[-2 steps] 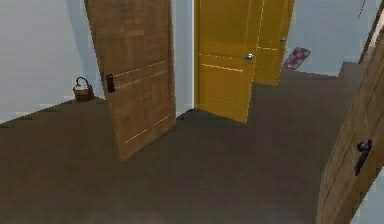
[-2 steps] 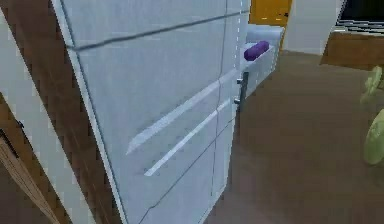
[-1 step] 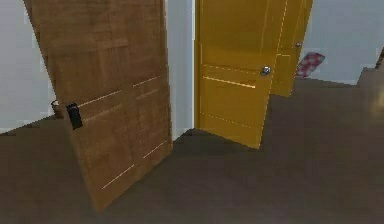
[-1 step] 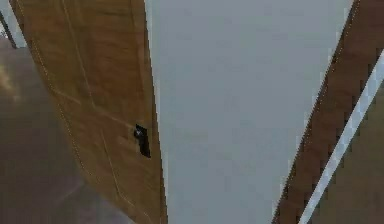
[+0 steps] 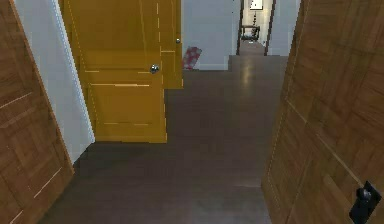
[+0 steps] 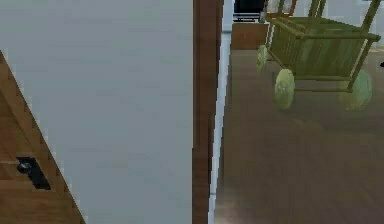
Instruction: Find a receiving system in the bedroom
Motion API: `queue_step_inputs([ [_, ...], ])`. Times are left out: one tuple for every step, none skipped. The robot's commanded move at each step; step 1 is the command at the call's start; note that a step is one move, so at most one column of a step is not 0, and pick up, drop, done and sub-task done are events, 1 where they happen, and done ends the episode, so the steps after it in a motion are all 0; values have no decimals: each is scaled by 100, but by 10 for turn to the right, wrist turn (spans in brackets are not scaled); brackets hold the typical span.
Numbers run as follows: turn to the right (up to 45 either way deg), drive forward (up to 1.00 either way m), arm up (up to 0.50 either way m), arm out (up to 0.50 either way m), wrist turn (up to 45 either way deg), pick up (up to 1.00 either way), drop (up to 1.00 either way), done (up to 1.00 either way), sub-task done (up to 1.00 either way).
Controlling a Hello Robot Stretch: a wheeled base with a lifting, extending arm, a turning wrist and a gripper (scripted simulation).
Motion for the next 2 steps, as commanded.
queue_step_inputs([
  [0,15,0,0,0,0,0,0,0],
  [30,0,0,0,0,0,0,0,0],
])
